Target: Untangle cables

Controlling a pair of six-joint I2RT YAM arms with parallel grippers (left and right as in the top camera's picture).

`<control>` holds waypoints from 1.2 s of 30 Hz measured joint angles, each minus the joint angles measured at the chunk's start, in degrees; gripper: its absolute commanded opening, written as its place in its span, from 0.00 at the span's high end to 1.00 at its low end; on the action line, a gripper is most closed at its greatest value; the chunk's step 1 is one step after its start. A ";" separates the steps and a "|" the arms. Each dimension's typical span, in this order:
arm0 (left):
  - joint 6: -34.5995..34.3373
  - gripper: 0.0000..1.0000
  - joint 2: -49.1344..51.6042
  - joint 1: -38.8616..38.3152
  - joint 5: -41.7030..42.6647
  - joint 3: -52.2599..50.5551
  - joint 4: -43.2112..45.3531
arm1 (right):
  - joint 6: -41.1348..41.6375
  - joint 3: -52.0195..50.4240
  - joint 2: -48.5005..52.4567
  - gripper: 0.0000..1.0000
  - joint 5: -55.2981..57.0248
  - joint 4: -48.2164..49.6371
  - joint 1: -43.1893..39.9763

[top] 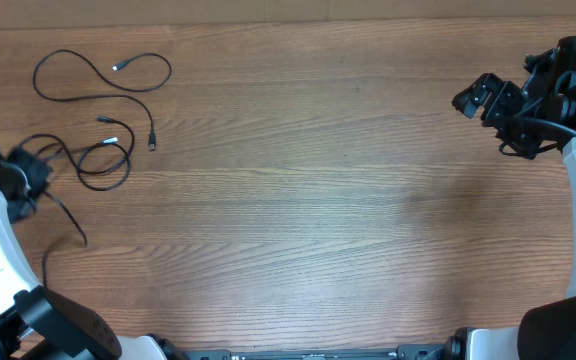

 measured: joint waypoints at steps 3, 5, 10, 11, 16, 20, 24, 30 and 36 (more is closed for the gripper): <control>1.51 0.96 -0.04 -1.99 -0.68 3.82 0.70 | -0.02 0.00 0.00 0.00 0.00 0.15 0.00; 2.12 0.96 -0.04 -3.10 -1.09 4.48 0.63 | 0.00 0.00 0.00 0.00 0.02 0.11 0.00; 2.97 0.96 1.90 -4.44 -2.27 4.50 -4.74 | 0.02 0.00 0.00 0.00 0.00 -0.22 0.00; 2.97 0.96 2.97 -4.42 -2.60 4.52 -6.32 | 0.02 0.00 0.00 0.00 0.02 -0.31 0.00; 2.93 0.96 10.08 -4.42 -7.13 4.59 -14.51 | 0.00 0.00 0.00 0.00 0.02 -0.33 -0.02; 0.83 0.96 14.51 -4.37 -13.16 4.59 -18.51 | 0.00 0.00 0.00 0.00 0.02 -0.28 -0.02; -3.65 0.96 16.87 -3.63 -17.29 4.59 -19.63 | 0.00 0.00 0.00 0.00 0.04 -0.33 0.00; -12.02 0.62 17.55 -0.55 -18.14 3.15 -17.46 | 0.00 0.00 0.00 0.00 0.02 -0.35 0.00; -14.99 0.61 17.66 2.67 -16.48 1.62 -17.40 | -0.02 0.00 0.00 0.00 0.02 -0.22 0.00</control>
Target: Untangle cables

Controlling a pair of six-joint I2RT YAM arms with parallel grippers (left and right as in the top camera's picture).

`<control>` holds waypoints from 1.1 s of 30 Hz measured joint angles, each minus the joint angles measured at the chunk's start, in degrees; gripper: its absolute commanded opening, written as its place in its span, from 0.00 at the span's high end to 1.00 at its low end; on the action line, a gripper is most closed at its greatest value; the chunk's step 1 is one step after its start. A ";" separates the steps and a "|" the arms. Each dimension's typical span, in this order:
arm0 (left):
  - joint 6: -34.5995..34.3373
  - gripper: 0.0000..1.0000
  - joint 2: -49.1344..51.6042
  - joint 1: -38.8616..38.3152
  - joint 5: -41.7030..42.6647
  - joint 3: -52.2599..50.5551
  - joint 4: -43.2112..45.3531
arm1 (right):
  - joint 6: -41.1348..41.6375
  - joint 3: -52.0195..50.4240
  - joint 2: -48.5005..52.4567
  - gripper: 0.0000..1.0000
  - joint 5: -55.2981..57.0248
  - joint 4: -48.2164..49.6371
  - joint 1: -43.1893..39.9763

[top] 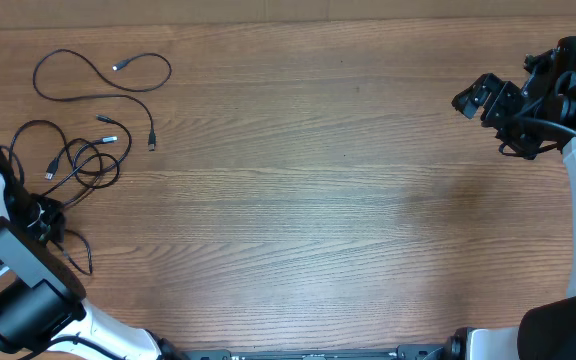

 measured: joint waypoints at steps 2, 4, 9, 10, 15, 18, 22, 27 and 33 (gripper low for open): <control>-0.57 0.61 0.00 1.29 1.57 -0.04 0.00 | 0.00 0.00 0.00 0.00 0.00 -0.09 0.00; -0.61 0.74 0.00 2.60 2.95 -0.04 -0.02 | 0.02 0.00 0.00 0.00 -0.02 -0.09 -0.02; -1.79 0.96 0.00 6.97 5.68 -0.04 -0.72 | 0.00 0.00 0.00 0.00 0.02 -0.04 0.00; -2.08 0.96 0.00 7.63 6.14 -0.07 -0.70 | 0.00 0.00 0.00 0.00 0.00 -0.02 0.00; -3.10 0.96 0.00 10.88 8.94 -0.11 0.17 | 0.00 0.00 0.00 0.00 0.00 0.07 -0.02; -4.09 0.96 0.00 11.02 9.44 -0.13 1.09 | 0.00 0.00 0.00 0.00 0.00 0.04 -0.02; -9.33 0.75 0.00 10.93 10.19 -0.13 1.25 | 0.02 0.00 0.00 0.00 0.02 -0.20 0.00; -12.59 0.34 0.00 10.82 11.45 -0.15 1.97 | 0.00 0.00 0.00 0.00 -0.02 0.02 -0.02; -11.91 0.12 0.00 10.82 10.97 -0.15 3.93 | 0.00 0.00 0.00 0.00 0.00 0.42 0.00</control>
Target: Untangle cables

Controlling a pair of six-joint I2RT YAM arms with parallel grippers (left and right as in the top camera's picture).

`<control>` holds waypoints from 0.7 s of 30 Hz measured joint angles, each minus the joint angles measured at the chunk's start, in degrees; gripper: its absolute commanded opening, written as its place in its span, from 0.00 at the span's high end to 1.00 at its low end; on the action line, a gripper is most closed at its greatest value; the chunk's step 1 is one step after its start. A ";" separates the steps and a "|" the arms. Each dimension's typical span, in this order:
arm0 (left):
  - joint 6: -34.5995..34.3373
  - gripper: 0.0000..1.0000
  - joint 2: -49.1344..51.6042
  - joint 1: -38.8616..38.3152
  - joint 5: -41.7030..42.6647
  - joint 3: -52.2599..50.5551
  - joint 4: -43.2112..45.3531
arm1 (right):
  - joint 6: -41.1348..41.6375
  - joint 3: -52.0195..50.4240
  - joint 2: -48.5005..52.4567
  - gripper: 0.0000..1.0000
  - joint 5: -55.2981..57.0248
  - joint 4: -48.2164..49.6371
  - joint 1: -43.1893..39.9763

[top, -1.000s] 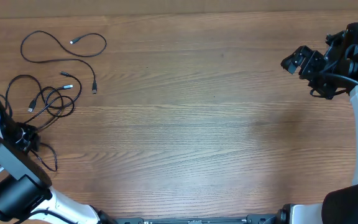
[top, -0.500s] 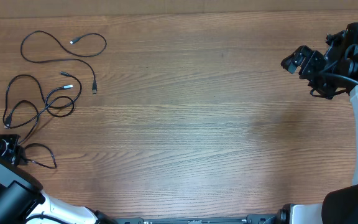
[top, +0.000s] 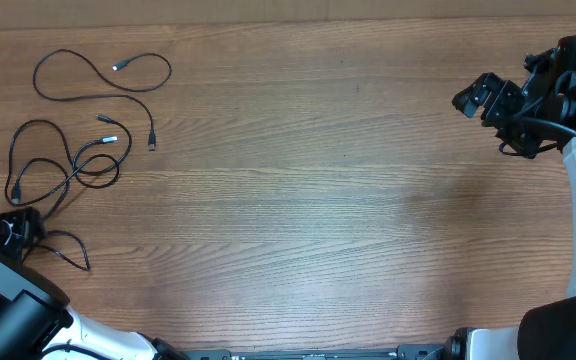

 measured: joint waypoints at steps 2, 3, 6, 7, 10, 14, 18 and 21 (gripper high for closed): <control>2.84 0.07 0.00 0.00 0.57 0.00 0.76 | 0.00 0.00 0.00 0.00 0.00 0.02 0.00; 4.74 0.05 0.00 0.00 1.29 0.00 1.18 | 0.02 0.00 0.00 0.00 0.00 0.02 0.00; 8.79 0.00 0.00 0.00 3.04 0.20 0.24 | -0.02 0.00 0.00 0.00 0.00 -0.02 0.00; 9.46 0.00 0.00 0.00 3.43 0.57 -0.52 | 0.02 0.00 0.00 0.00 -0.02 -0.09 0.00; 11.28 0.00 0.00 0.00 3.98 4.72 -3.34 | 0.02 0.00 0.00 0.00 0.00 -0.28 0.00; 11.85 0.00 0.00 0.00 4.15 12.44 -6.88 | 0.02 0.00 0.00 0.00 0.00 -0.37 0.00; 11.87 0.00 -0.02 0.00 4.39 20.83 -10.05 | 0.00 0.00 0.00 0.00 0.00 -0.11 0.00; 12.31 0.00 -0.02 -0.35 5.11 24.87 -11.19 | 0.00 0.00 0.00 0.00 0.00 0.15 0.00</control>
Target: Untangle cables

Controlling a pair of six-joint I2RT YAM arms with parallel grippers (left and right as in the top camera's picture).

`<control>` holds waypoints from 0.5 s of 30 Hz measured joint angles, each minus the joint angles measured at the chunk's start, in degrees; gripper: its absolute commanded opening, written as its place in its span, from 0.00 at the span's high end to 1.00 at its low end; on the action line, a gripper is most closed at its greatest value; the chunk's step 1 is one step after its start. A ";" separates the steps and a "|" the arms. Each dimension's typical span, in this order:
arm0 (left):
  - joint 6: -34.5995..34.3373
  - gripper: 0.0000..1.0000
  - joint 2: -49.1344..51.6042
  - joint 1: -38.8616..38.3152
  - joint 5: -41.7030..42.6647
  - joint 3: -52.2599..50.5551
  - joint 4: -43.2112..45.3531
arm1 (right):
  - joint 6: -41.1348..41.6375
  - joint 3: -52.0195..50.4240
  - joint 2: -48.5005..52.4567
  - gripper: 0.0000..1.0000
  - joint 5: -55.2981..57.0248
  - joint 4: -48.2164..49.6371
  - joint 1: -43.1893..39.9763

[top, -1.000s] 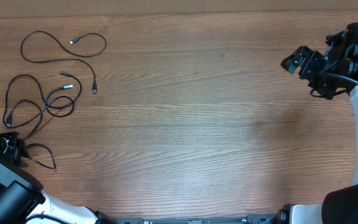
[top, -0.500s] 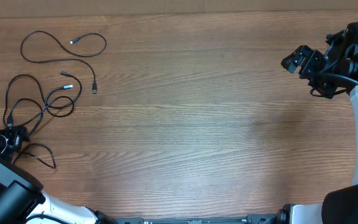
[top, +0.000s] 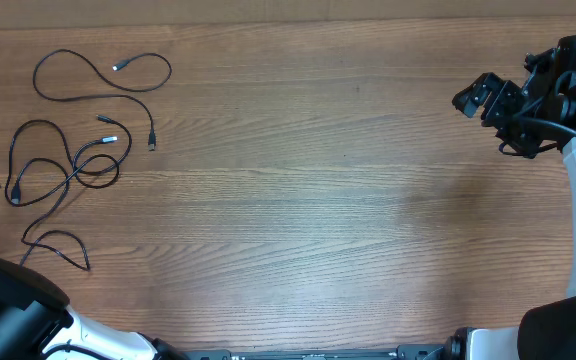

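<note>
Two thin black cables lie at the table's left end. The upper cable (top: 101, 88) is a loose open loop with its plugs apart. The lower cable (top: 66, 168) is coiled in overlapping loops, and its tail (top: 58, 240) trails toward the front. The two cables do not touch. Only a dark tip of my left gripper shows at the left edge; it is just left of the lower cable and holds nothing. My right gripper (top: 474, 96) hangs open and empty at the far right, far from both cables.
The wooden table (top: 308, 200) fills the view. The left arm's white base (top: 18, 315) sits at the front left corner, and the right arm's white link runs down the right edge.
My left gripper has let go of the lower cable's bend and moved up and left to the frame's edge. The cable's tail now lies loose on the table. The right arm is unchanged.
My left gripper was on the bunched lower cable near the left edge. It then stood nearer the front with the cable drawn into wider loops, and then further still. Now the cable lies spread and released, apart from the upper cable.
</note>
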 measured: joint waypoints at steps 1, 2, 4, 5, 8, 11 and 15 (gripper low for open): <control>0.42 0.00 0.00 -0.24 0.42 0.74 0.00 | 0.00 0.00 0.00 0.00 0.00 0.09 -0.02; 0.85 0.00 -0.02 -0.59 1.20 1.27 0.13 | 0.04 0.00 0.00 0.00 -0.02 0.24 -0.02; 2.29 0.00 -0.02 -1.79 3.45 1.57 0.79 | 0.00 0.00 0.00 0.00 0.02 0.46 -0.02; 3.34 0.00 -0.02 -2.54 4.85 1.57 1.27 | 0.02 0.00 0.00 0.00 0.02 0.50 0.00; 7.37 0.00 -0.02 -5.49 9.40 1.57 4.07 | 0.02 0.00 0.00 0.00 0.00 0.59 0.00; 10.67 0.00 -0.02 -9.31 12.24 1.57 5.46 | 0.02 0.00 0.00 0.00 -0.02 0.55 0.00; 12.63 0.02 -0.02 -14.69 10.82 1.57 5.49 | 0.02 0.00 0.00 0.00 0.00 0.50 0.00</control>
